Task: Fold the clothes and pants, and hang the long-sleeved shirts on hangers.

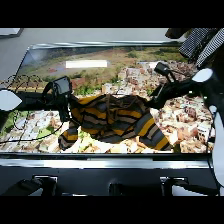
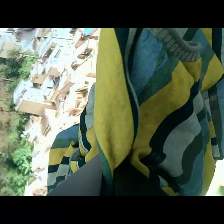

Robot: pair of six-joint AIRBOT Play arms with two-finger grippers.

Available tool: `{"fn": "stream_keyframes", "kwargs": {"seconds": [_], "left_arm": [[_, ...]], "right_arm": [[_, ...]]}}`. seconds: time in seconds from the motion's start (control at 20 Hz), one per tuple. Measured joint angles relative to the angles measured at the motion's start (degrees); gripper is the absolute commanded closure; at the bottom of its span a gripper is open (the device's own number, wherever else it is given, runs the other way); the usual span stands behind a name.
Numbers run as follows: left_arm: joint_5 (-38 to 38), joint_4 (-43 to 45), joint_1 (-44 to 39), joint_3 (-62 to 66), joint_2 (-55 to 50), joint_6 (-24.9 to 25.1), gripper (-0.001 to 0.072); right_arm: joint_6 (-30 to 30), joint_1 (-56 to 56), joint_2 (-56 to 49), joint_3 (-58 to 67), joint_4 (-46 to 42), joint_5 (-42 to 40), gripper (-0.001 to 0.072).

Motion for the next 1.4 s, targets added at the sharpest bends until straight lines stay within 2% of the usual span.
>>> {"fn": "stream_keyframes", "kwargs": {"seconds": [0.05, 0.15, 0.2, 0.25, 0.3, 0.5, 0.55, 0.6, 0.7, 0.75, 0.95, 1.2, 1.3, 1.4], "left_arm": [[-0.02, -0.02, 0.0, 0.0, 0.0, -0.04, 0.0688], [-0.02, -0.04, 0.0, 0.0, 0.0, -0.13, 0.0688], [-0.02, -0.04, 0.0, 0.0, 0.0, -0.15, 0.0688], [-0.02, -0.07, 0.0, 0.0, 0.0, -0.15, 0.0688], [-0.04, -0.07, 0.0, 0.0, 0.0, -0.2, 0.0688], [-0.09, 0.37, 0.02, 0.0, 0.0, -0.35, 0.0684], [-0.17, 0.5, 0.0, 0.0, 0.0, -0.22, 0.0662], [-0.02, 0.48, -0.02, 0.02, 0.0, -0.24, 0.0531], [0.11, -0.79, -0.2, 0.02, -0.02, -1.22, 0.0155], [0.22, -1.05, -0.2, 0.02, -0.02, -2.36, 0.0011], [4.66, -0.39, -0.11, 0.02, -0.02, -11.47, 0.0011], [14.86, -0.09, 0.0, 0.24, 0.37, -23.58, 0.0012], [18.18, -0.09, 0.02, 0.55, 0.96, -28.48, 0.0013], [20.33, -0.09, 0.02, 0.79, 1.62, -32.79, 0.0014]], "right_arm": [[-0.61, 0.81, -0.92, 0.0, 0.39, -0.92, 0.0061], [-1.53, 2.03, -2.32, 0.0, 1.14, -2.84, 0.0212], [-1.88, 2.43, -2.84, 0.0, 1.51, -3.63, 0.0315], [-2.29, 2.69, -3.19, 0.0, 1.92, -4.0, 0.0468], [-2.89, 2.89, -3.41, 0.0, 2.38, -4.02, 0.0676], [-6.1, 3.15, -3.54, 0.0, 2.86, 1.7, 0.0694], [-6.23, 3.19, -3.17, 0.0, 2.89, 3.17, 0.0695], [-6.01, 3.21, -2.43, 0.0, 2.93, 4.5, 0.0695], [-4.5, 3.43, -0.2, 0.02, 4.31, 6.78, 0.0696], [-3.91, 3.48, 1.11, 0.02, 3.69, 8.04, 0.0696], [1.92, 3.39, 8.39, 0.0, -2.82, 9.18, 0.0696], [10.54, 3.37, 18.6, 0.07, -9.2, 8.52, 0.0696], [17.88, 3.34, 23.61, 0.11, -14.29, 5.68, 0.0695], [27.93, 3.37, 29.09, 0.15, -21.09, 1.18, 0.0692]]}}
